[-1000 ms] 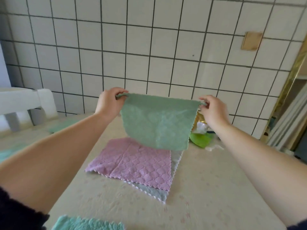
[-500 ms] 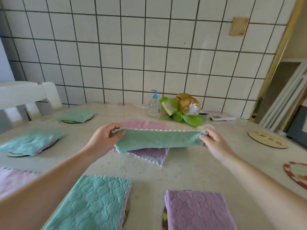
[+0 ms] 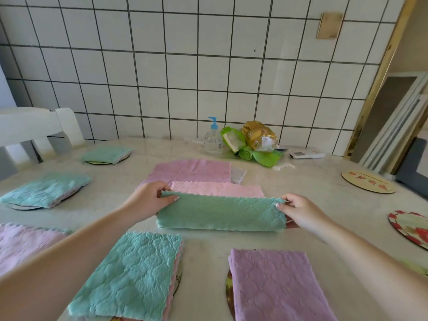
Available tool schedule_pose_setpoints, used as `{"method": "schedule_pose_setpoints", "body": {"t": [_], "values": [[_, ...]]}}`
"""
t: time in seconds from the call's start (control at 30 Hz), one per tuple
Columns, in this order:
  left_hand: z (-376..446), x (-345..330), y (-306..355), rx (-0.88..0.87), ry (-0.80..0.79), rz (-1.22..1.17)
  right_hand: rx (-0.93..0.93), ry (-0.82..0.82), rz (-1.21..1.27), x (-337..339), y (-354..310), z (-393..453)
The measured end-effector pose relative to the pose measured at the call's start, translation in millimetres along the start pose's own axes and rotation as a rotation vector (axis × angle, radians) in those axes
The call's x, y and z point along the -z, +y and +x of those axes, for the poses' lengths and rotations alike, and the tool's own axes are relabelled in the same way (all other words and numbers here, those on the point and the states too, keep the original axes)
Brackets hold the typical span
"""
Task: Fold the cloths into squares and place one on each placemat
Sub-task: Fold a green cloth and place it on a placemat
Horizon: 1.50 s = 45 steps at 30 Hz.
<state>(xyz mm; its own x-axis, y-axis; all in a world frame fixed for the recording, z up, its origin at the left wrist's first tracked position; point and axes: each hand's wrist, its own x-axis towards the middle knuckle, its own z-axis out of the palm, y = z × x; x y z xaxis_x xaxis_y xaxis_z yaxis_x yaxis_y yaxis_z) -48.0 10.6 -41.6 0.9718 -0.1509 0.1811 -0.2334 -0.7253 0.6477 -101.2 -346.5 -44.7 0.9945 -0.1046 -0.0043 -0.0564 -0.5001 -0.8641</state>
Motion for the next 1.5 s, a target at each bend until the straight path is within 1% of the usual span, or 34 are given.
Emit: {"method": "schedule_pose_setpoints", "body": {"t": [0.13,0.23,0.37,0.47,0.57,0.77,0.9,1.0,1.07,1.1,1.17,1.2,1.23,1.27,1.37,1.43,1.5], "values": [[25.0,-9.0,-5.4,0.047,0.075,0.068,-0.012,0.058,-0.017,-4.1,3.3,31.4],[47.7,-16.0,-8.1,0.073,0.073,0.083,-0.030,0.085,-0.001,-9.3,6.4,59.0],[79.2,-25.6,-18.7,0.122,0.074,0.063,-0.035,0.121,-0.082,-16.0,10.5,94.8],[97.2,-28.7,-23.4,0.160,0.064,0.075,-0.054,0.126,-0.083,-20.7,11.7,117.1],[110.7,-31.3,-29.6,0.155,0.074,0.135,-0.063,0.147,-0.154,-24.6,14.2,135.1],[126.9,-38.9,-37.6,0.155,0.090,0.145,-0.077,0.156,-0.261,-27.3,23.0,152.6],[128.2,-44.2,-35.7,0.163,0.081,0.175,-0.077,0.161,-0.261,-28.8,25.5,156.4],[124.8,-43.8,-28.7,0.173,0.027,0.178,-0.071,0.186,-0.199,-29.2,20.9,156.6],[119.0,-42.3,-21.9,0.138,0.020,0.271,-0.043,0.210,-0.216,-28.8,10.4,151.6],[114.4,-42.9,-16.5,0.079,0.055,0.357,0.003,0.221,-0.284,-31.2,3.3,147.0],[102.1,-47.8,2.0,-0.100,0.114,0.464,0.141,0.181,-0.431,-45.1,-13.0,136.0],[95.8,-53.0,13.4,-0.180,0.090,0.469,0.206,0.121,-0.497,-56.3,-20.5,130.1],[90.6,-61.0,24.9,-0.232,0.034,0.457,0.255,0.047,-0.568,-69.8,-26.9,124.8],[86.9,-70.6,34.7,-0.250,-0.033,0.446,0.277,-0.019,-0.640,-84.2,-31.4,120.5],[82.3,-96.8,44.9,-0.170,-0.193,0.473,0.258,-0.137,-0.786,-119.0,-34.8,111.8],[80.7,-107.8,38.3,-0.148,-0.222,0.527,0.237,-0.165,-0.824,-128.5,-29.2,108.7],[77.8,-109.5,30.5,-0.143,-0.209,0.571,0.234,-0.169,-0.868,-127.3,-20.5,106.8]]}}
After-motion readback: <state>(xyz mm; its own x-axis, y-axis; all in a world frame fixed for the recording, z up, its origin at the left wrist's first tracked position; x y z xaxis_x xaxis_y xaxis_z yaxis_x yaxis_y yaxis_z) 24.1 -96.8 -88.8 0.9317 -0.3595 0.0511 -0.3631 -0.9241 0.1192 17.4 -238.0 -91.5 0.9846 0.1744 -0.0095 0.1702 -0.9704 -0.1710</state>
